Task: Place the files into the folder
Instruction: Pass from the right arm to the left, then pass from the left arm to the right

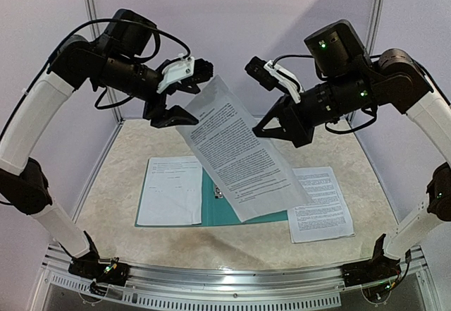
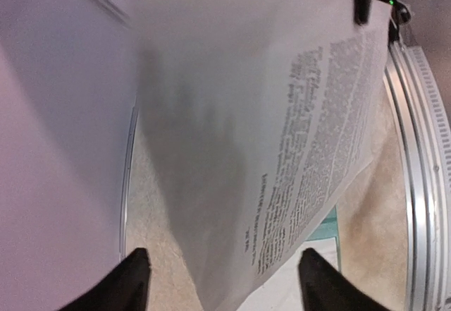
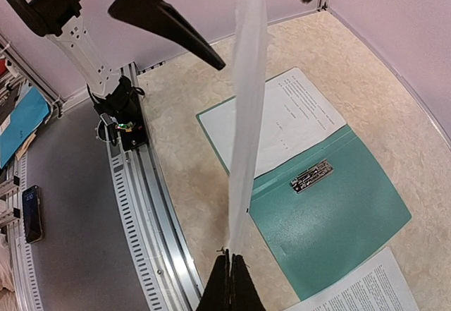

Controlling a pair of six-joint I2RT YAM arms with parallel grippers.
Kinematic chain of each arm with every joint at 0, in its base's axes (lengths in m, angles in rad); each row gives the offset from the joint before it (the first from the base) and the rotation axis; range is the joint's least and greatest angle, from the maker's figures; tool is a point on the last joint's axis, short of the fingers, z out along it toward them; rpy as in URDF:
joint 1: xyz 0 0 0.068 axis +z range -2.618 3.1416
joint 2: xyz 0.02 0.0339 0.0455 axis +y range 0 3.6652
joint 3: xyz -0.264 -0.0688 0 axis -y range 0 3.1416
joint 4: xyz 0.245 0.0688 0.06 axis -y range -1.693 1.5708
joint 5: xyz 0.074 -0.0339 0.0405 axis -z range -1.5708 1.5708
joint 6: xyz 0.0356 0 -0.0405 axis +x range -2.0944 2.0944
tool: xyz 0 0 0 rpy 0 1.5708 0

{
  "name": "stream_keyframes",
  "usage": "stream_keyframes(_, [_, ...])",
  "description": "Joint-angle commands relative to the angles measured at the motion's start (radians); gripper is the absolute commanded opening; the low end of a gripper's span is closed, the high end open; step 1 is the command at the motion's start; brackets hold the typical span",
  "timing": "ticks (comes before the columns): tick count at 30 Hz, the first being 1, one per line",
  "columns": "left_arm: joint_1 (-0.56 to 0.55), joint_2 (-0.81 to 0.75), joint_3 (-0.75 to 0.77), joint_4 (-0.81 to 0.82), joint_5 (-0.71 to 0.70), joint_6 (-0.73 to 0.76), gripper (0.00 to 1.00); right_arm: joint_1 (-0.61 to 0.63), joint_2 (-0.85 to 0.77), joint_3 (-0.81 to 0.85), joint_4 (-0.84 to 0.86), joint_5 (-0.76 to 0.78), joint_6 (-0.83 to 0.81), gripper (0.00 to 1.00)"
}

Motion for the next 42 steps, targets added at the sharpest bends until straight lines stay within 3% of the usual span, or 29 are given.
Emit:
stream_keyframes(1, [-0.005,0.018,0.015,-0.094,0.160,-0.002,0.55,0.006,-0.041,-0.036,0.029,0.008,-0.009,0.00])
stream_keyframes(5, [-0.029,0.001,0.017,-0.180,0.253,0.016,0.03,0.006,-0.054,-0.063,0.049,0.008,-0.011,0.00])
stream_keyframes(9, [-0.046,-0.018,0.014,-0.210,0.194,0.000,0.00,0.006,-0.057,-0.077,0.045,0.033,-0.017,0.03])
stream_keyframes(11, [-0.049,-0.030,0.011,-0.220,0.165,-0.007,0.00,0.006,-0.057,-0.098,0.043,0.076,-0.022,0.40])
stream_keyframes(12, [-0.052,-0.033,0.009,-0.230,0.152,-0.008,0.00,0.006,-0.053,-0.110,0.041,0.086,-0.027,0.49])
stream_keyframes(15, [-0.078,-0.040,-0.006,-0.263,0.115,0.011,0.00,0.006,-0.021,-0.111,0.031,0.122,-0.047,0.66])
stream_keyframes(17, [-0.099,-0.039,-0.006,-0.288,0.104,0.022,0.00,0.006,0.008,-0.091,0.016,0.178,-0.050,0.68])
stream_keyframes(20, [-0.117,-0.040,0.001,-0.311,0.092,0.029,0.00,0.006,0.041,-0.074,0.014,0.226,-0.051,0.65])
stream_keyframes(22, [-0.124,-0.040,-0.003,-0.319,0.076,0.039,0.00,0.006,0.045,-0.075,0.025,0.228,-0.051,0.58])
stream_keyframes(25, [-0.128,-0.039,-0.011,-0.329,0.054,0.044,0.00,0.007,0.044,-0.077,0.037,0.228,-0.084,0.34])
stream_keyframes(28, [-0.130,-0.037,-0.015,-0.334,0.036,0.041,0.00,0.006,0.044,-0.080,0.046,0.205,-0.086,0.04])
stream_keyframes(29, [-0.130,-0.036,-0.015,-0.330,0.022,0.032,0.00,0.006,0.046,-0.082,0.051,0.207,-0.084,0.00])
stream_keyframes(30, [-0.130,-0.036,-0.015,-0.322,-0.003,0.017,0.09,0.006,0.048,-0.090,0.060,0.219,-0.080,0.00])
stream_keyframes(33, [-0.124,-0.046,-0.020,-0.295,-0.116,-0.019,0.96,-0.012,0.049,-0.142,0.123,0.263,-0.040,0.00])
stream_keyframes(37, [-0.039,-0.090,-0.069,-0.257,-0.234,-0.047,1.00,-0.109,0.055,-0.231,0.282,0.178,0.057,0.00])
stream_keyframes(42, [0.249,-0.173,-0.223,-0.202,-0.290,-0.044,1.00,-0.229,0.112,-0.343,0.577,-0.016,0.224,0.00])
